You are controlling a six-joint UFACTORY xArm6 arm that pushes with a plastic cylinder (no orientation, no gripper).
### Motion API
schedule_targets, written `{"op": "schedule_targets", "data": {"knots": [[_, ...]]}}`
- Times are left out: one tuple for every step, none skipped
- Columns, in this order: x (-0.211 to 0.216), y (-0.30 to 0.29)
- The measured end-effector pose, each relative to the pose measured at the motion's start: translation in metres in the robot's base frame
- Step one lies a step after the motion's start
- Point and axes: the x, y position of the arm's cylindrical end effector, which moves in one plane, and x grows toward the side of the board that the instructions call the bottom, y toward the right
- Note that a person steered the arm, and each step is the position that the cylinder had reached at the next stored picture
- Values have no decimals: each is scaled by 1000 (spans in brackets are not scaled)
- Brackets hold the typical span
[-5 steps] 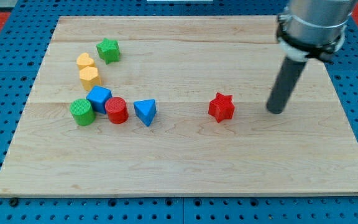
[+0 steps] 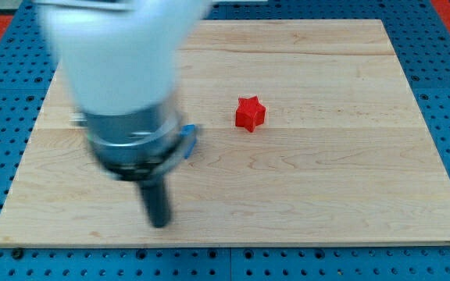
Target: Move the green circle diagonally to the top left of the blue cube
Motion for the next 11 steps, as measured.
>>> {"op": "schedule_targets", "data": {"knots": [[-31, -12], [-56, -34], [-98, -51], [-124, -115], [-124, -148], [-135, -131], [-153, -87], [-152, -128], [-195, -167], [-215, -120], [-242, -119]]}}
